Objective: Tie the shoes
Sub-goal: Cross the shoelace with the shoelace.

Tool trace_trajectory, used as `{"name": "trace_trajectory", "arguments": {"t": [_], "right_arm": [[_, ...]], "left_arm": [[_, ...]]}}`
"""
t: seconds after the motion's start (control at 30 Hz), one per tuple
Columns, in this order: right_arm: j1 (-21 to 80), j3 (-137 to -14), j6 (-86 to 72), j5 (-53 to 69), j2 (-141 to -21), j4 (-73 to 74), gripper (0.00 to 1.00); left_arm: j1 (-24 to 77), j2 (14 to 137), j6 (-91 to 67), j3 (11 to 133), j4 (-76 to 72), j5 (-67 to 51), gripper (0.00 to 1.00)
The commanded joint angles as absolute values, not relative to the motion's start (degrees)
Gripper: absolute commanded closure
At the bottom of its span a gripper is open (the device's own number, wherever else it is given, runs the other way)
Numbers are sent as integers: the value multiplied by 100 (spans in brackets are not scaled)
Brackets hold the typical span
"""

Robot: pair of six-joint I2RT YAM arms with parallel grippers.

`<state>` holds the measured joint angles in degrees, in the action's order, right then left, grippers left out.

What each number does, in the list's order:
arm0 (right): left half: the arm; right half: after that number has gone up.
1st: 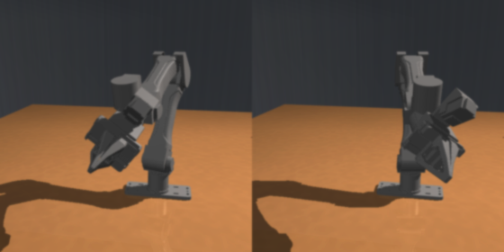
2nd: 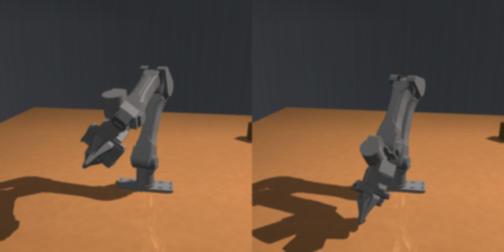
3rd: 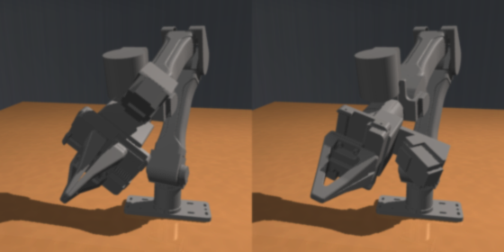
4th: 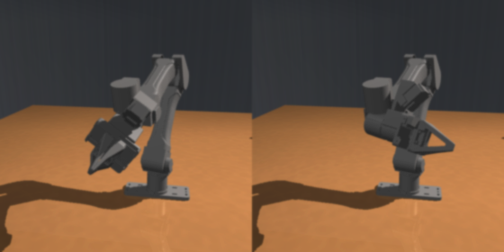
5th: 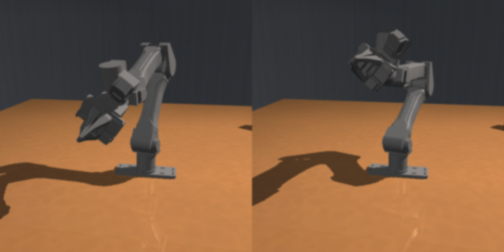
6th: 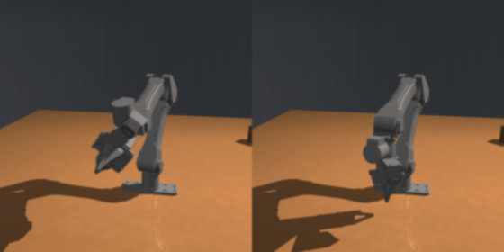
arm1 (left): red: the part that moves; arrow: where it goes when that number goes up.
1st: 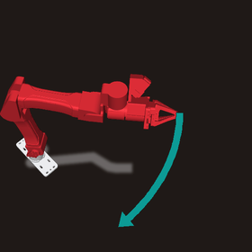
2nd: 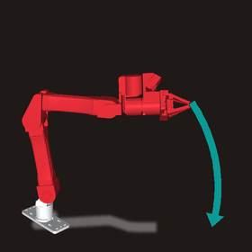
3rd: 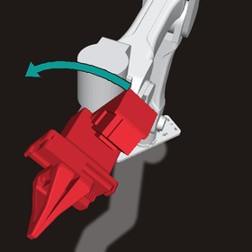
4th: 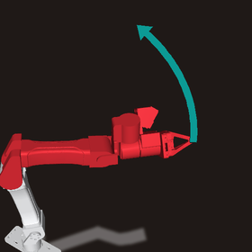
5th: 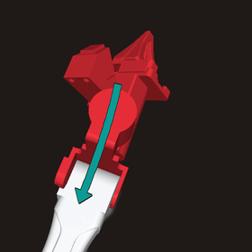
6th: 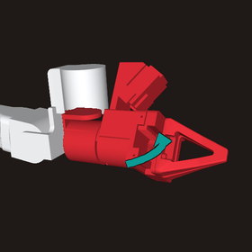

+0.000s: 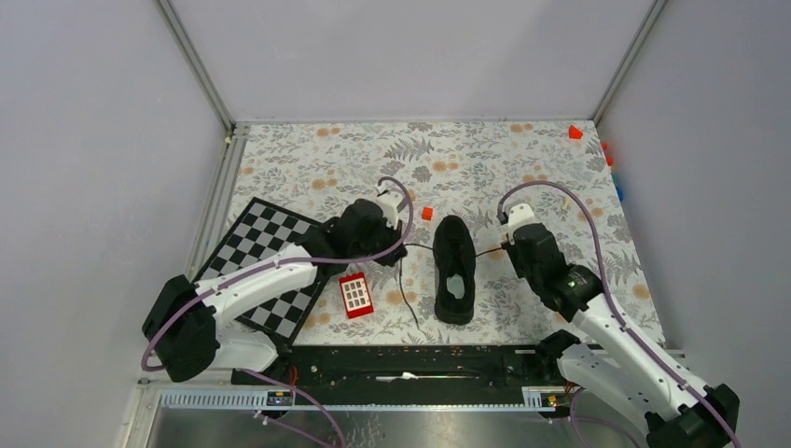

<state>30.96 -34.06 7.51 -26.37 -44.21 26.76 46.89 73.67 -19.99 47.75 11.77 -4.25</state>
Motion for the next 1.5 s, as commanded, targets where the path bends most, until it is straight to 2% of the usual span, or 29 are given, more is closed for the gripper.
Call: {"name": "trace_trajectory", "arguments": {"t": [0.0, 0.43, 0.6, 0.73, 0.83, 1.03, 1.37, 1.47], "right_arm": [[3076, -4257, 577, -1741, -4435, 3414, 100], [3076, -5816, -606, -32, -4812, 4972, 100], [3076, -6396, -1445, 745, -5288, 5352, 100], [3076, -6973, -2066, 1693, -6037, 5788, 100], [3076, -6727, -2864, 2403, -6074, 5026, 100], [3037, -6383, -4155, 2927, -6165, 3773, 100], [3015, -5760, -5598, 3023, -6367, 2002, 100], [3015, -5957, -5536, 2977, -6435, 2035, 100]], "left_arm": [[4667, 7667, -2487, 5498, 1289, -1103, 100], [4622, 8347, -2902, 6687, 2278, -1995, 100], [4322, 8229, -3580, 6283, 1488, -3064, 100], [4289, 8303, -3720, 6273, 1350, -3332, 100], [4287, 8417, -3607, 6411, 1789, -3276, 100], [4279, 8281, -3366, 6260, 2527, -2861, 100], [4103, 8244, -3392, 6138, 2291, -2731, 100], [3984, 8368, -3217, 6340, 2329, -2708, 100]]}}
